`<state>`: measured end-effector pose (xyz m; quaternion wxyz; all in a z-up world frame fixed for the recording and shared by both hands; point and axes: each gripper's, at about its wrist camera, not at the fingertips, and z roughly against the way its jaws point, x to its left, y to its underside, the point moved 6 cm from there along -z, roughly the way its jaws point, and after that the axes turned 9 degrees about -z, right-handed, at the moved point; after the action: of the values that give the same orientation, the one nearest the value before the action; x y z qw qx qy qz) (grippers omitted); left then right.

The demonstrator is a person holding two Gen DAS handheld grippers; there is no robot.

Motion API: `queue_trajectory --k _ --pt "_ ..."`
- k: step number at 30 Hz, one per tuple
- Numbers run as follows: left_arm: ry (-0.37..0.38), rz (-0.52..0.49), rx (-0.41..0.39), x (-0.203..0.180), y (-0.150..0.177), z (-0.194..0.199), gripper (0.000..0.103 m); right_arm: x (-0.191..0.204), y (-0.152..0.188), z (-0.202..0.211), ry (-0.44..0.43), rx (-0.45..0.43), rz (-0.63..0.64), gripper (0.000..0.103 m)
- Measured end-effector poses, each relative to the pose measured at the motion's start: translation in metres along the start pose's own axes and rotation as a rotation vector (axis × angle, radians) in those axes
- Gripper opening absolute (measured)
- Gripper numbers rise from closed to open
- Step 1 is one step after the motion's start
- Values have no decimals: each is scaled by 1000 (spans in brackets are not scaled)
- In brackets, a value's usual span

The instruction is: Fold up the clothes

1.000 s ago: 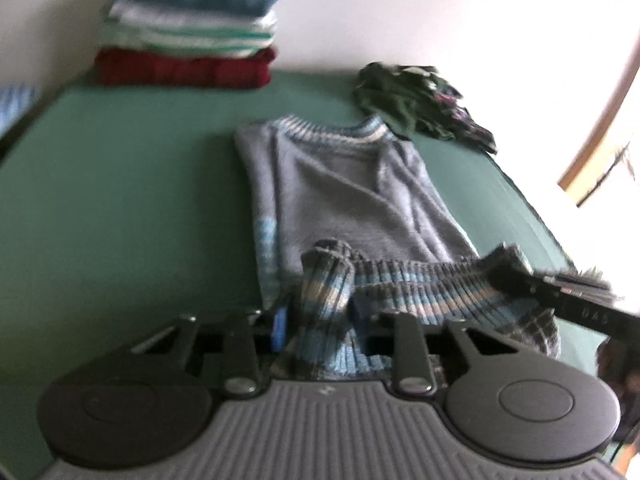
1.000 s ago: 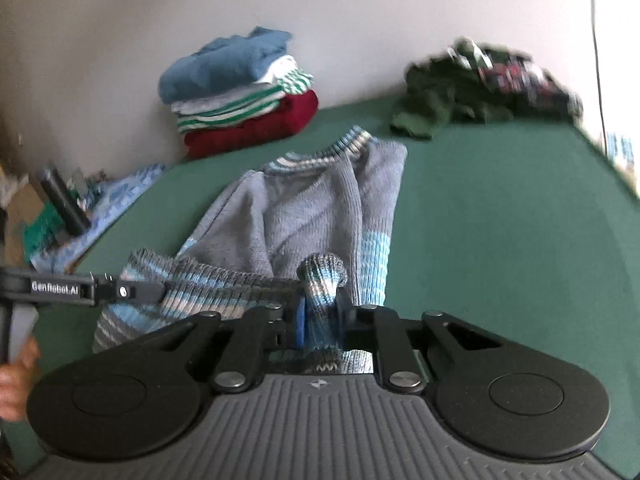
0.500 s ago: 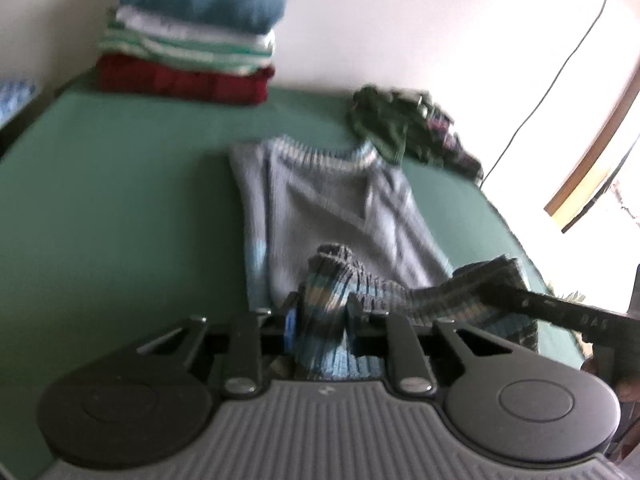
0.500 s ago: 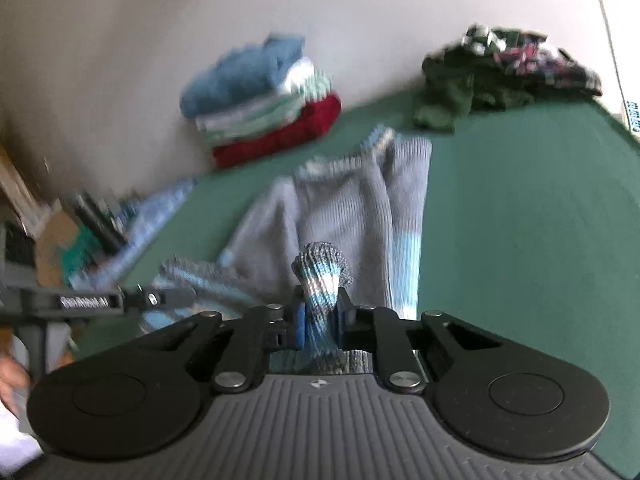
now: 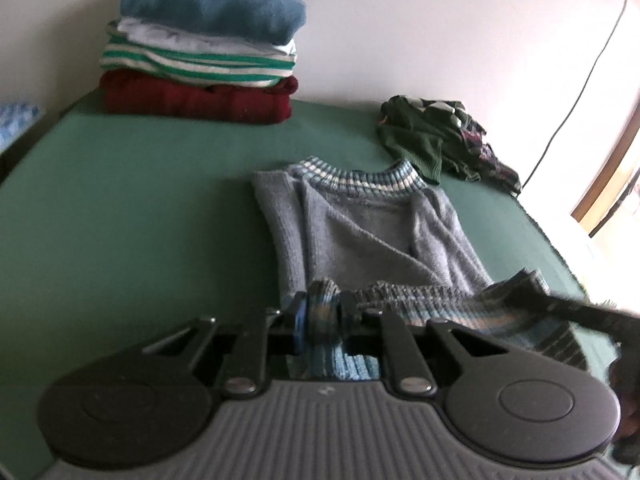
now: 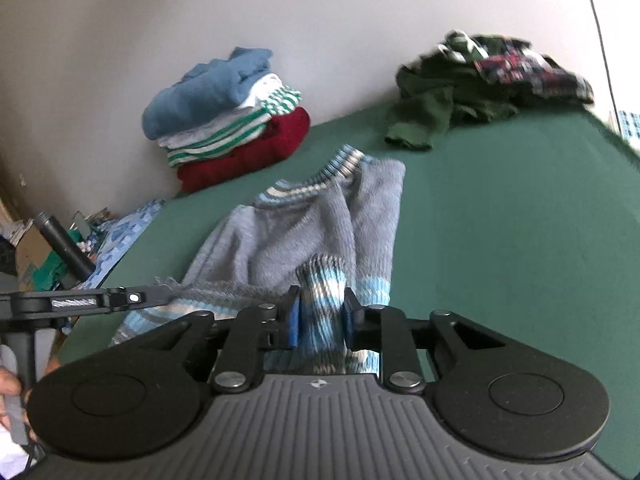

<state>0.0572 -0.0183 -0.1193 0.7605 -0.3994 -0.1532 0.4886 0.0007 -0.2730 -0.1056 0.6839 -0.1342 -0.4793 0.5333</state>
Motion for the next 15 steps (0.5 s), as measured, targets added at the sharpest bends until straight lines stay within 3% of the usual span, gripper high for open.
queue_trajectory --k 4,6,8,9,10,11,15 --pt "-16 0 -7 0 -1 1 16 0 -7 19 3 -50 -16 51" --pt "-17 -1 -2 0 1 -2 15 -5 -3 11 -27 14 -65 50" --pt "-18 -3 -6 -2 1 -3 13 -6 3 -1 2 66 -61 49" --pt "-22 -10 -8 -3 1 -3 10 -6 5 -5 13 74 -49 45" --pt "-28 -20 -11 -5 1 -3 9 -6 6 -8 19 73 -36 24" --pt "-36 -35 -11 -6 0 -4 8 -5 4 -8 23 65 -31 15" --pt "-63 -68 7 -4 -4 -16 8 -4 -3 -4 39 26 -12 12"
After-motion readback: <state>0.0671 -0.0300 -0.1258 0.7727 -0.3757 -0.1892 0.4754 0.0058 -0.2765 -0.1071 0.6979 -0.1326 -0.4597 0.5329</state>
